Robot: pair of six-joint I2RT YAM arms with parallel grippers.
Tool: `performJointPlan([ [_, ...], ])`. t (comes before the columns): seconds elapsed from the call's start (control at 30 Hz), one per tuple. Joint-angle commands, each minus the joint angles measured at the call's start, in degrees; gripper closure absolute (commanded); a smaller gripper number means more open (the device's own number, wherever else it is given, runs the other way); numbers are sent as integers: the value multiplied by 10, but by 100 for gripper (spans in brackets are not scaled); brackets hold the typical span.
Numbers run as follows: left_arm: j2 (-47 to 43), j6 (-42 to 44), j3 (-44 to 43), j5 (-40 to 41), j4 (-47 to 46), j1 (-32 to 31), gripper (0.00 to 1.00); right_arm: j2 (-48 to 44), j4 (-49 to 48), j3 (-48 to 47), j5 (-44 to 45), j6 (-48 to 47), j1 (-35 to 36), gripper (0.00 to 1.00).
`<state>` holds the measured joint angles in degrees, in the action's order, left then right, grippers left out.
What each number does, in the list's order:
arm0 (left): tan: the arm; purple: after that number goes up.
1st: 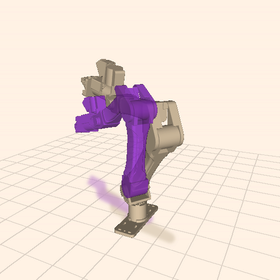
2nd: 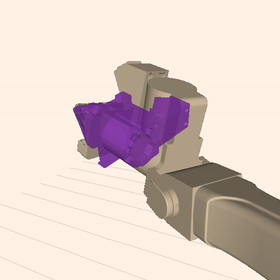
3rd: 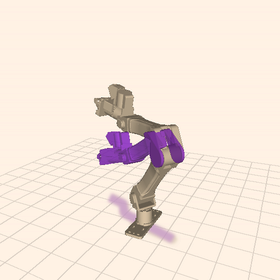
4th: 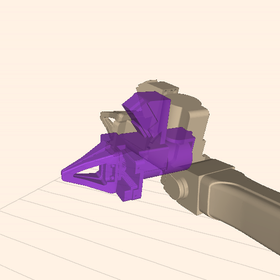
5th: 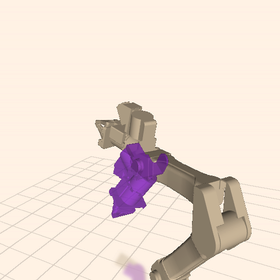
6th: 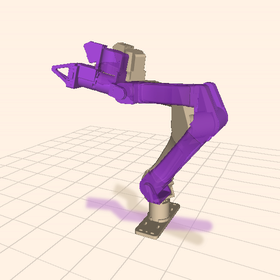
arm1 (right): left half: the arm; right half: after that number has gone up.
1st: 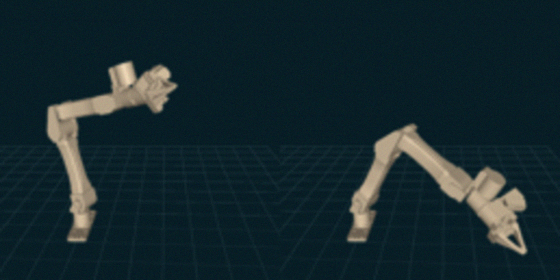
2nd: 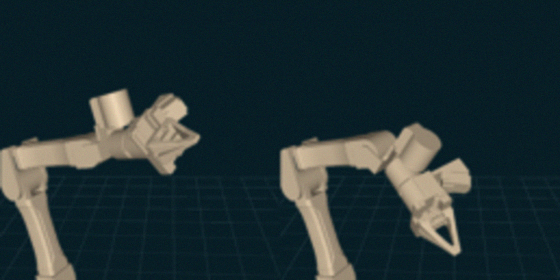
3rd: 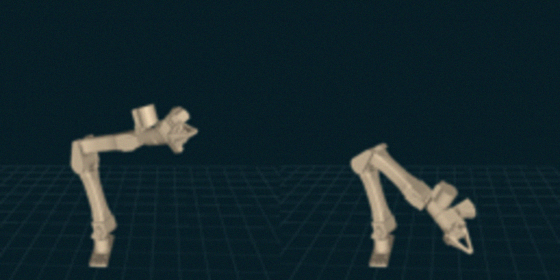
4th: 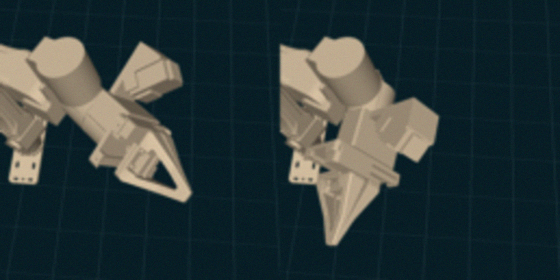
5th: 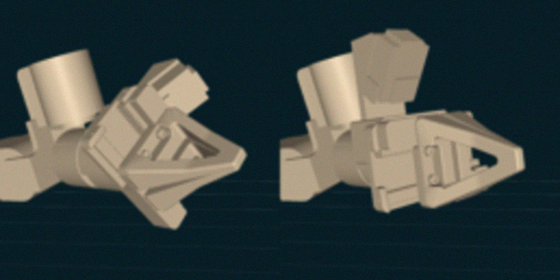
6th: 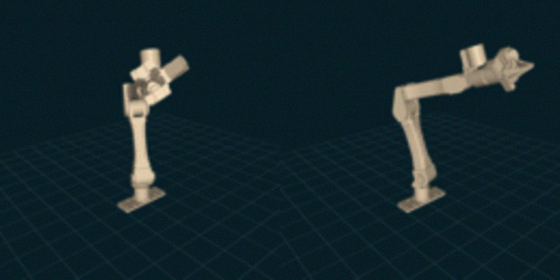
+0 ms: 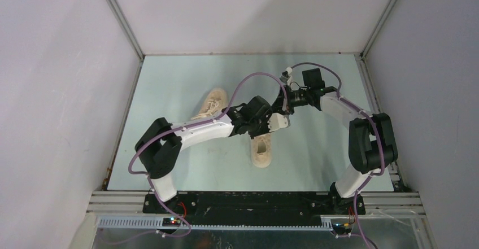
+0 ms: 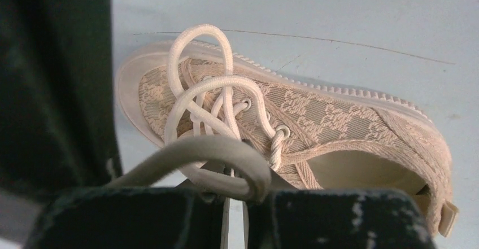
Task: Tie the shoes
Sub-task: Cross the shoelace with the shoelace.
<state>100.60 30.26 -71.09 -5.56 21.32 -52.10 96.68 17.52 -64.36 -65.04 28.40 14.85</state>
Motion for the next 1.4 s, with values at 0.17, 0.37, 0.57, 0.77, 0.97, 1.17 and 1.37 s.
performJointPlan([
  [0.17, -35, 54, 23, 28, -41, -14, 90, 11, -45, -21, 9, 45, 8, 100],
  [0.37, -45, 71, 49, 41, -72, -15, 89, 65, 2, -70, 52, 9, 29, 100],
  [0.57, -37, 70, 52, 44, -95, -12, 89, 53, 78, -100, 121, -63, 47, 67],
  [0.77, -35, 33, 49, -15, -93, 10, 89, 13, 142, -102, 157, -128, -4, 44],
  [0.97, -34, 18, 53, -114, -79, 41, 88, -24, 159, -45, 177, -196, -45, 38],
  [1.17, -30, 4, 60, -193, -80, 59, 88, -54, 129, 25, 166, -234, -48, 39],
  [1.37, -22, 1, 53, -182, -73, 61, 88, -47, 128, 27, 192, -230, -49, 40],
])
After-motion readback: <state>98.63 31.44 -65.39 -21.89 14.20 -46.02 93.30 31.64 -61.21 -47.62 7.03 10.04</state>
